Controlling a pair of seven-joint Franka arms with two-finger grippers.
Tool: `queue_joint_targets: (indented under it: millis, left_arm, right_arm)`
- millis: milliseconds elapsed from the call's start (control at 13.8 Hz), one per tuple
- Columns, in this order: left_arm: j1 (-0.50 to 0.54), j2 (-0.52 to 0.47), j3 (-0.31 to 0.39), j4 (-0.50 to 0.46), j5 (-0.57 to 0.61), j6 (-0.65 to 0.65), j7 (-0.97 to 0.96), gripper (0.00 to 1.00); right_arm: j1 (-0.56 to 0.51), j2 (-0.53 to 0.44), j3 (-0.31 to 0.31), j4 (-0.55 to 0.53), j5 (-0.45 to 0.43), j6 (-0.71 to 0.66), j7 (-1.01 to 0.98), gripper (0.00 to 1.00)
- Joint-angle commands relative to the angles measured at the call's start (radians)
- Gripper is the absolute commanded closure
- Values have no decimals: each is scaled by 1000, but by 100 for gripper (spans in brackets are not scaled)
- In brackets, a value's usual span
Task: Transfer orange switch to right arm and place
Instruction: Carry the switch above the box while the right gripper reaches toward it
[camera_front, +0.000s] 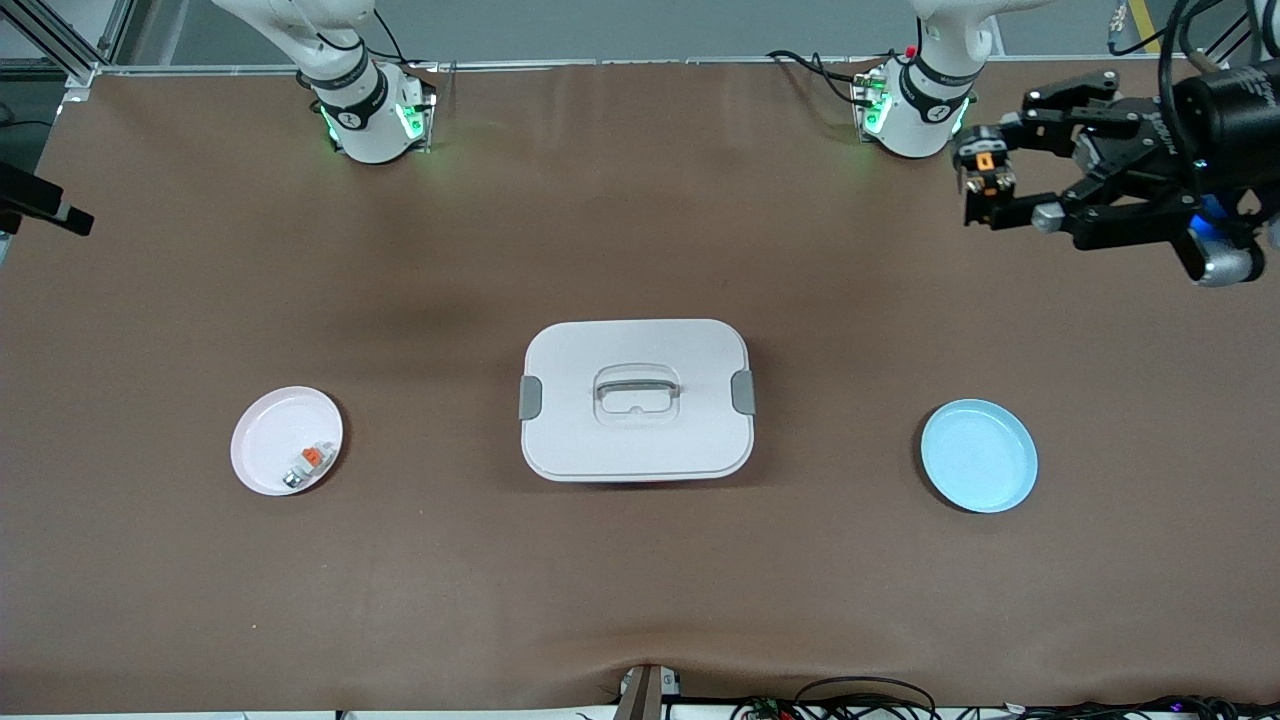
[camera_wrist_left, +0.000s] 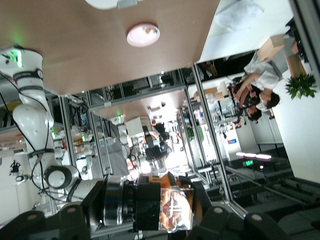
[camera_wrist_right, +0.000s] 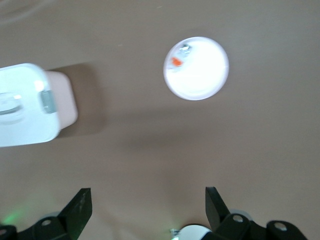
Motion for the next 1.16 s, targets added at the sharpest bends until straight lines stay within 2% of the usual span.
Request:
queue_joint_targets:
  millis: [0,291,436,582,873,1091]
  left_arm:
    - [4,21,-45,3,-72,37,25,90]
    - [-21,32,-154,-41,-70,158,62,90]
    - [-25,32,-197,-57,-71,205,67,90]
    - [-31,31,-258,-95,-67,296,73,90]
    - [-34,32,-407,-167,-66,520,154,90]
    - [-51,54,-437,-171,-71,542,170,90]
  right_arm:
    - [-8,0,12,0,188,-18,13,0]
    - [1,1,19,-9,449,-20,120,0]
    - [36,1,19,-9,521,-12,183,0]
    - [84,1,19,-6,547,30,299,0]
    - [162,-2,20,3,540,86,411,0]
    - [231,-3,20,11,532,152,506,0]
